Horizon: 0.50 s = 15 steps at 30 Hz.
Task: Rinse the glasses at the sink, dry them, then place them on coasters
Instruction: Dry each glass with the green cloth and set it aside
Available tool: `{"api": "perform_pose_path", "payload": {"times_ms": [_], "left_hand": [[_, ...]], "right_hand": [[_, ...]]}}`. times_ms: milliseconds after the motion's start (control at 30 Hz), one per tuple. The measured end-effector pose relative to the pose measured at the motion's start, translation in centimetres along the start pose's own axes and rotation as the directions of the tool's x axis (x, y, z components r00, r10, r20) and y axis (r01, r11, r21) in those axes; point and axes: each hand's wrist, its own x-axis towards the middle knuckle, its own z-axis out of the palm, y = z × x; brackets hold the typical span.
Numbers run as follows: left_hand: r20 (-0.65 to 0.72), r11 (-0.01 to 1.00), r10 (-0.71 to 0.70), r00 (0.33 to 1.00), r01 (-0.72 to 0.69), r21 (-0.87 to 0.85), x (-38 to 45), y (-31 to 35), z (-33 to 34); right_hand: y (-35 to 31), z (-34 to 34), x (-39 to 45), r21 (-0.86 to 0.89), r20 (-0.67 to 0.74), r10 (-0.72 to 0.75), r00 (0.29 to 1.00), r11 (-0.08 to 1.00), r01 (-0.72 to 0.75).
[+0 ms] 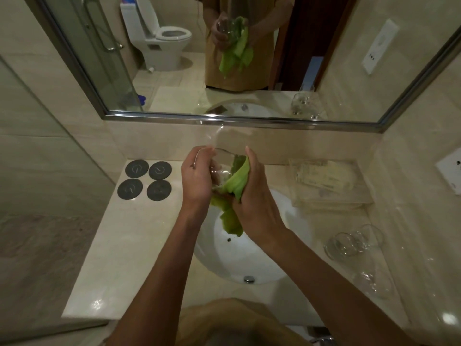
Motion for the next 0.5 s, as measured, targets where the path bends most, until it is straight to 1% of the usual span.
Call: {"api": "perform_pose_path", "payload": {"times_ms": [33,67,100,133,167,200,267,300,367,400,500], "left_hand": [[0.002,1.0,0.023,1.0,-0.023,0.011,-0.1,0.2,0.1],[0.008,0.998,0.052,0.999,-0.052,0.027,-0.2,0.2,0.1],[0.021,0.993,0.092,0.996,-0.093,0.068,-0.3,0.1,0.1],[0.041,0.98,0.14,0.989,-0.144,0.135,-0.5,-0.1,0.2],[0.065,0.962,0.176,0.982,-0.186,0.2,-0.6,-0.3,0.1],[0.08,0.949,0.197,0.977,-0.21,0.235,-0.8,-0.5,0.1],[0.096,0.945,0.213,0.972,-0.23,0.233,-1.1,-0.6,-0.2],[0.111,0.942,0.225,0.968,-0.245,0.23,-1.1,-0.6,-0.3],[0.145,0.93,0.25,0.957,-0.279,0.24,-1.2,-0.4,-0.5],[0.159,0.924,0.266,0.951,-0.298,0.241,-1.2,-0.2,-0.6],[0.186,0.918,0.28,0.942,-0.319,0.236,-1.0,0.1,-0.9]], "right_hand": [[0.1,0.0,0.0,-0.13,-0.056,-0.077,0.995,0.989,0.069],[0.3,0.3,0.0,-0.298,-0.101,-0.181,0.978,0.944,0.144],[0.5,0.9,0.0,-0.475,-0.117,-0.287,0.951,0.857,0.2],[0.6,1.4,0.0,-0.619,-0.113,-0.363,0.925,0.753,0.221],[0.5,1.8,0.0,-0.703,-0.113,-0.399,0.91,0.679,0.21],[0.3,2.0,0.0,-0.742,-0.117,-0.406,0.906,0.642,0.192],[-0.2,1.8,0.2,-0.748,-0.101,-0.39,0.915,0.636,0.189],[-0.4,1.3,0.5,-0.713,-0.077,-0.363,0.929,0.671,0.204],[-0.9,0.3,1.0,-0.569,-0.001,-0.262,0.965,0.794,0.215],[-1.2,-0.3,1.4,-0.486,0.053,-0.196,0.979,0.852,0.197],[-2.0,-2.0,2.3,-0.26,0.217,-0.046,0.975,0.96,0.103]]}}
